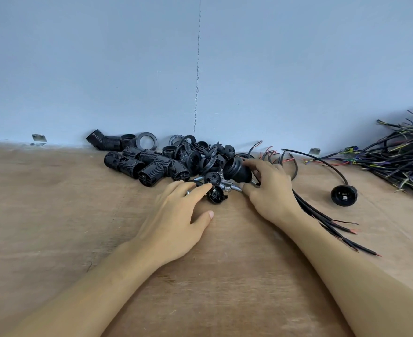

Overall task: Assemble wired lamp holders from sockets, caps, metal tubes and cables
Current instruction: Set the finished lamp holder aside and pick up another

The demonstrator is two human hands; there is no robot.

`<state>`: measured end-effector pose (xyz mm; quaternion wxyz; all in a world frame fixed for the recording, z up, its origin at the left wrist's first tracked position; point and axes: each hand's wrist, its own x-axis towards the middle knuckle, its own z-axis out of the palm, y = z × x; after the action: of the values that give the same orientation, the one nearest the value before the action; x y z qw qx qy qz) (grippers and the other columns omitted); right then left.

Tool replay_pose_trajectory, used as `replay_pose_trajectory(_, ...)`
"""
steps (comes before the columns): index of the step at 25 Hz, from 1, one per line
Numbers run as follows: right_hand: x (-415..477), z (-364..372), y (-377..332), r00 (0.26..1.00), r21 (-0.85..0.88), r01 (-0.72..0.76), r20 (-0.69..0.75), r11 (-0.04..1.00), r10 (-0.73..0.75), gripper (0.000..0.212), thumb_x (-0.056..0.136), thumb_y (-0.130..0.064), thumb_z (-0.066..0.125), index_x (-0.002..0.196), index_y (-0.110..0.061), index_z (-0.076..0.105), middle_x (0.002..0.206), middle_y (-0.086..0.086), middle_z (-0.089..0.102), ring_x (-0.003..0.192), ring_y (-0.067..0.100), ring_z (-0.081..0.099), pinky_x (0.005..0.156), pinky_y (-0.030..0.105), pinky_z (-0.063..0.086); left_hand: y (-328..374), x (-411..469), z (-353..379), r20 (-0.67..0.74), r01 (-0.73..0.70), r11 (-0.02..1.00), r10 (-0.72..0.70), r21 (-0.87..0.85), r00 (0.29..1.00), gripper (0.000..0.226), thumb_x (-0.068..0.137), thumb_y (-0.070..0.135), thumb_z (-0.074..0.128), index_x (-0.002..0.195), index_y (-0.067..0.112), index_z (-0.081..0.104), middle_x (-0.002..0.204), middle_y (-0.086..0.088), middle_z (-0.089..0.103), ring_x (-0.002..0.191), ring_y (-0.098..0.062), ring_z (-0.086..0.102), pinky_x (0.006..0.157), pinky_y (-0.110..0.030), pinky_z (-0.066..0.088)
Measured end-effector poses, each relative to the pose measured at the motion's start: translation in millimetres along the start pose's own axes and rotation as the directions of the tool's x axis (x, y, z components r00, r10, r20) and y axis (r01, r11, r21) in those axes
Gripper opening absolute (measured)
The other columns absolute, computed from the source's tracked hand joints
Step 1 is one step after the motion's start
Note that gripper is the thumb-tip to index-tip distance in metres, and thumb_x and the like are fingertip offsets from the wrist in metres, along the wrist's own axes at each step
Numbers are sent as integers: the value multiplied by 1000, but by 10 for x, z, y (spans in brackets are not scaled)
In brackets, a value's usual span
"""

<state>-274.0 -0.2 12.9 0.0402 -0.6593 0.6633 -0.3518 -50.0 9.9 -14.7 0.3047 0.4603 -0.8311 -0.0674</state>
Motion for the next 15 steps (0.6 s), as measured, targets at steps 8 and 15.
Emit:
replay_pose_trajectory(8,42,-118,-26,946,653,36,-267,756,186,45,84,-20,79,115,-28,47,112,-12,68,102,-1,67,86,15,49,-34,-3,23,-15,12,999,-12,-40,1000,58,96,45,63,151,32,48,133,12,57,133,-8,38,114,-29,31)
replay_pose_trajectory(15,118,-217,-28,965,866,30,-155,499,212,44,86,-5,71,121,-17,49,112,3,67,109,25,71,96,40,56,-19,-3,29,-31,-6,999,5,-37,1000,57,96,42,65,150,31,50,132,10,59,133,-11,40,113,-29,32)
